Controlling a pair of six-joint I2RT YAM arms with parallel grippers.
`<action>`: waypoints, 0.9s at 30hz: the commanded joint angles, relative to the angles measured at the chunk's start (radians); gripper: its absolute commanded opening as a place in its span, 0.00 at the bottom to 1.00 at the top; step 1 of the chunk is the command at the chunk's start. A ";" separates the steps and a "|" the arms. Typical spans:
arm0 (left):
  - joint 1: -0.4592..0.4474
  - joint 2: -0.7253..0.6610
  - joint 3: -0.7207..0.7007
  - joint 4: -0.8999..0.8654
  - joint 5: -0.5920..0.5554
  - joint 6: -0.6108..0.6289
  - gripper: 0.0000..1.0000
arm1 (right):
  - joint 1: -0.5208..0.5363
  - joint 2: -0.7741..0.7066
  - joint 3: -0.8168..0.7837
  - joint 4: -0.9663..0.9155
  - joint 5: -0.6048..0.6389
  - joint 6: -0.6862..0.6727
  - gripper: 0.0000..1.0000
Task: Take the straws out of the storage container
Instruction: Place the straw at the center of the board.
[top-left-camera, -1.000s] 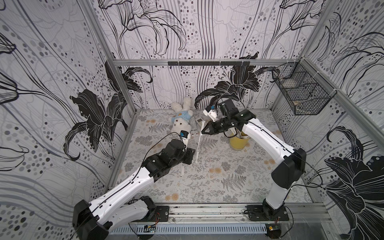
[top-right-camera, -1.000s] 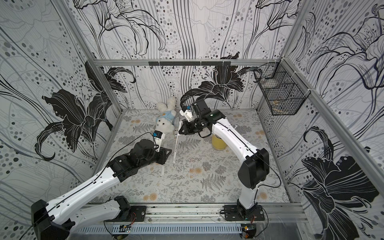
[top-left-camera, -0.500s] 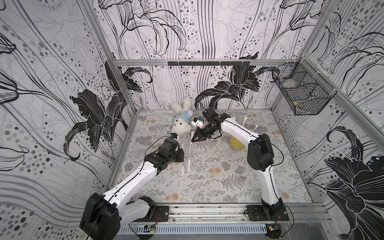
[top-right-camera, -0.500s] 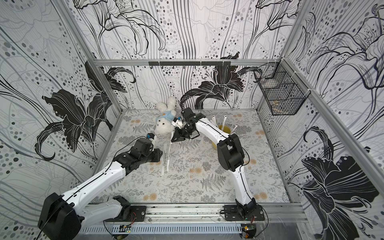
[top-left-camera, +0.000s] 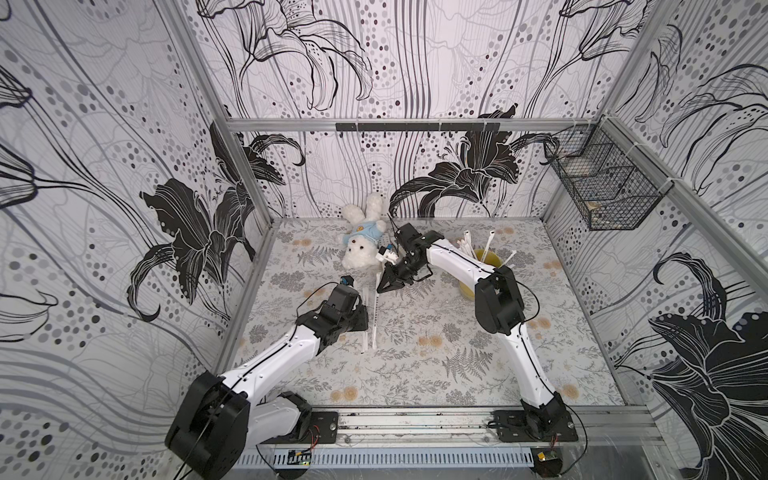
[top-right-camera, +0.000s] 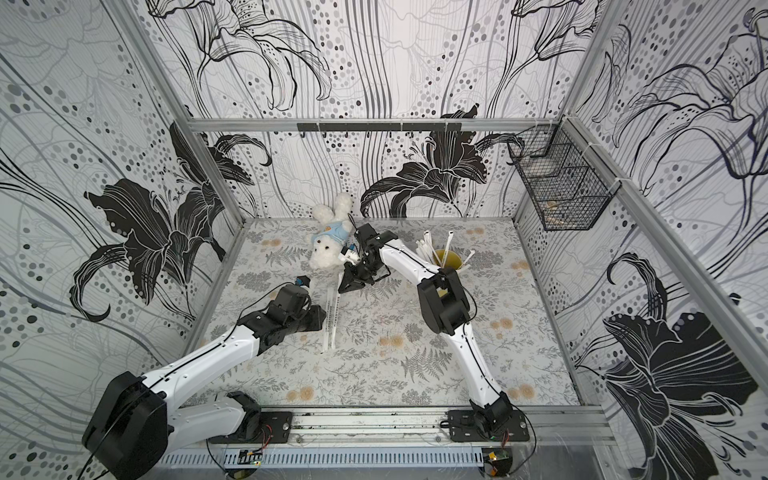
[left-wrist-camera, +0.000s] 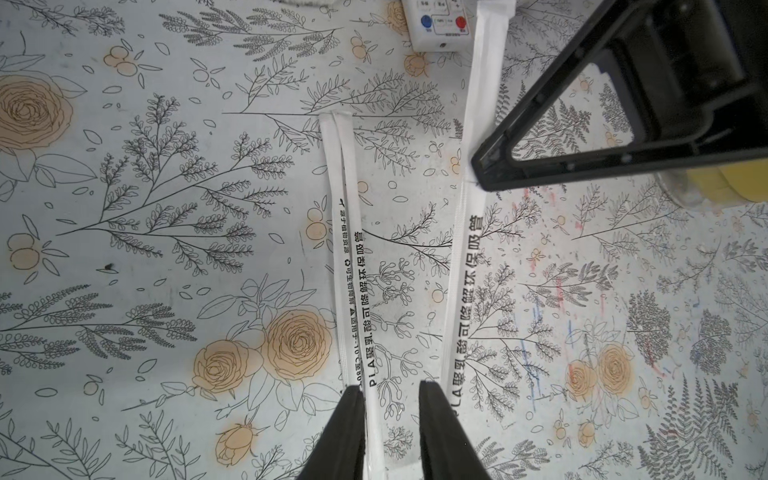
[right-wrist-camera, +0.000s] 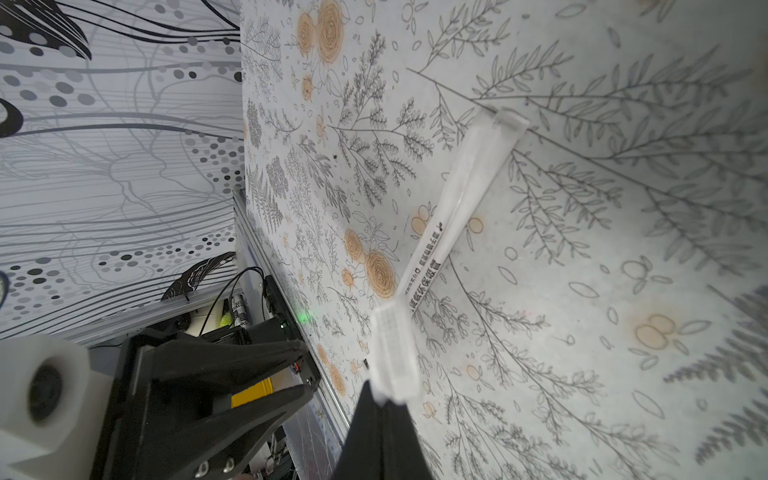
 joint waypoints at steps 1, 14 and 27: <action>0.002 -0.024 -0.012 0.069 -0.037 -0.015 0.29 | 0.009 0.049 0.045 -0.042 -0.022 -0.011 0.00; 0.002 -0.022 0.010 0.047 -0.053 -0.003 0.29 | 0.012 0.154 0.153 -0.077 -0.022 -0.009 0.04; 0.002 -0.016 0.007 0.063 -0.029 -0.003 0.29 | 0.013 0.208 0.202 -0.075 -0.037 0.004 0.11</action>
